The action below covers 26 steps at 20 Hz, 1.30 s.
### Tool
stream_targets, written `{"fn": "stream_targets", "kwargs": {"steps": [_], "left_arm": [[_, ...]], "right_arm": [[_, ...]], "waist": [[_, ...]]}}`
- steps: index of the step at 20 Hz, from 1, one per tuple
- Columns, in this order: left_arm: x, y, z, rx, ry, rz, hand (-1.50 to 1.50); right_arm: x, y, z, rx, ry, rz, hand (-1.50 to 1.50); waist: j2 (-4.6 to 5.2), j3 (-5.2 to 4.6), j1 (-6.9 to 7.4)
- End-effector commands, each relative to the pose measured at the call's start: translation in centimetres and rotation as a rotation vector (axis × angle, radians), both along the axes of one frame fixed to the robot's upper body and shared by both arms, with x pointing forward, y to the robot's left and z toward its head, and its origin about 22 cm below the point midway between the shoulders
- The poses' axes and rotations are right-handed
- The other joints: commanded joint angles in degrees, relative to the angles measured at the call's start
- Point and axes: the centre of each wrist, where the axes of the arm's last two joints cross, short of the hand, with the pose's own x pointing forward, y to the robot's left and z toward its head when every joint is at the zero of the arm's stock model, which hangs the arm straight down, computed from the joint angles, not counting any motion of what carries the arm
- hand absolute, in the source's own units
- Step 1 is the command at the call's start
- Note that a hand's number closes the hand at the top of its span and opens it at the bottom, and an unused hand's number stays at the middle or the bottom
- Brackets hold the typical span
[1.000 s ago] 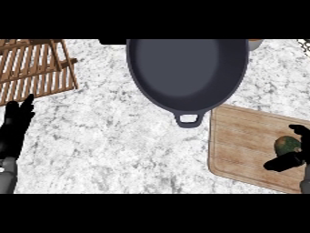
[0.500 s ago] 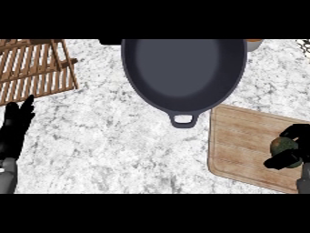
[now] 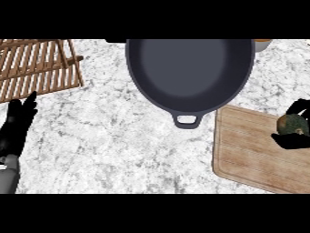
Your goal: Pick the squash from the cutting board and place it in the pot
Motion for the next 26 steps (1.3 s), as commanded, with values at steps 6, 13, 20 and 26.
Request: {"fn": "stream_targets", "kwargs": {"steps": [6, 13, 20, 26], "left_arm": [[-0.3, 0.3, -0.5, -0.021, 0.012, 0.000, 0.00], [-0.6, 0.6, 0.5, -0.006, 0.020, 0.019, 0.00], [-0.6, 2.2, 0.5, -0.001, 0.011, 0.032, 0.00], [-1.2, 0.3, 0.0, 0.008, 0.011, 0.037, 0.00]], "right_arm": [[1.9, -5.5, 1.4, -0.157, -0.478, 0.336, 1.50], [2.2, -6.8, 3.6, -0.038, -0.912, 0.503, 1.50], [-1.0, -8.4, 5.3, 0.100, -1.163, 0.719, 1.50], [-4.9, -6.7, 9.3, 0.111, -1.090, 0.815, 1.50]], "waist": [[0.44, 0.20, 0.19], [-0.44, 0.23, -1.06], [-0.48, -0.20, -2.62], [-0.47, -0.29, -2.26]]}}
